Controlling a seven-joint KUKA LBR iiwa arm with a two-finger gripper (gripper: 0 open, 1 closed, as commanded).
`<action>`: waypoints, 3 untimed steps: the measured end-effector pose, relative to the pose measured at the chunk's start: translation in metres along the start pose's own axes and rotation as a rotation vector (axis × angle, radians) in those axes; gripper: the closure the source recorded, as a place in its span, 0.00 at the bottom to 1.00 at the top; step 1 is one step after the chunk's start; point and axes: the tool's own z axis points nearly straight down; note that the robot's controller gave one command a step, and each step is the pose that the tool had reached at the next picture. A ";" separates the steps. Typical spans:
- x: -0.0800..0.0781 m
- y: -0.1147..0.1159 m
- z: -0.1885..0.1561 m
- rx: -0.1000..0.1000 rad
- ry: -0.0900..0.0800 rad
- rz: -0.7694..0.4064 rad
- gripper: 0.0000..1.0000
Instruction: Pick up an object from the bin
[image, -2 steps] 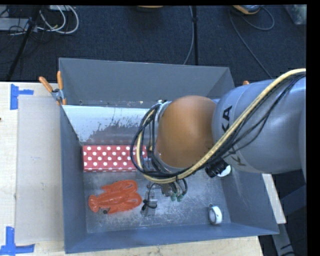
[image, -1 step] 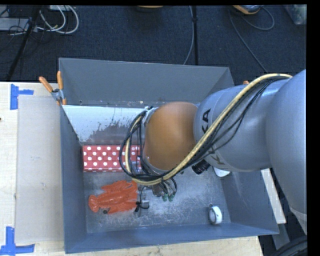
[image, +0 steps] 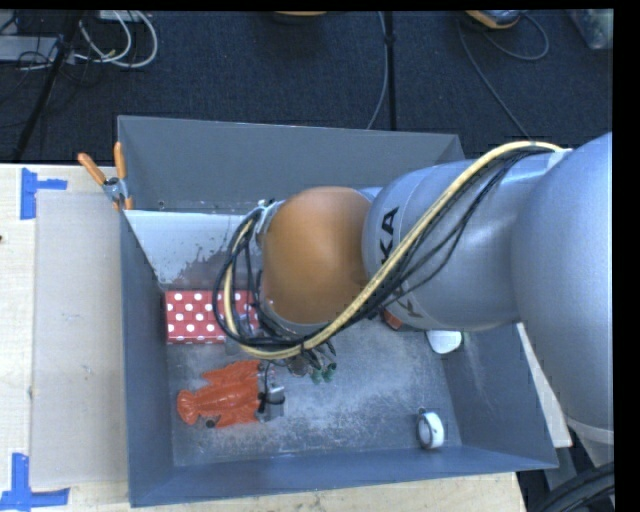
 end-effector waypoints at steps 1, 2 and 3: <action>0.006 -0.001 0.014 0.000 -0.004 0.015 0.00; 0.001 0.004 0.058 0.000 -0.001 -0.148 0.00; 0.012 0.004 0.073 -0.001 -0.005 -0.177 1.00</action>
Offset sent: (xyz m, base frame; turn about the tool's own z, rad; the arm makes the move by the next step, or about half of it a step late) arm -0.0012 0.0049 -0.0726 -0.1766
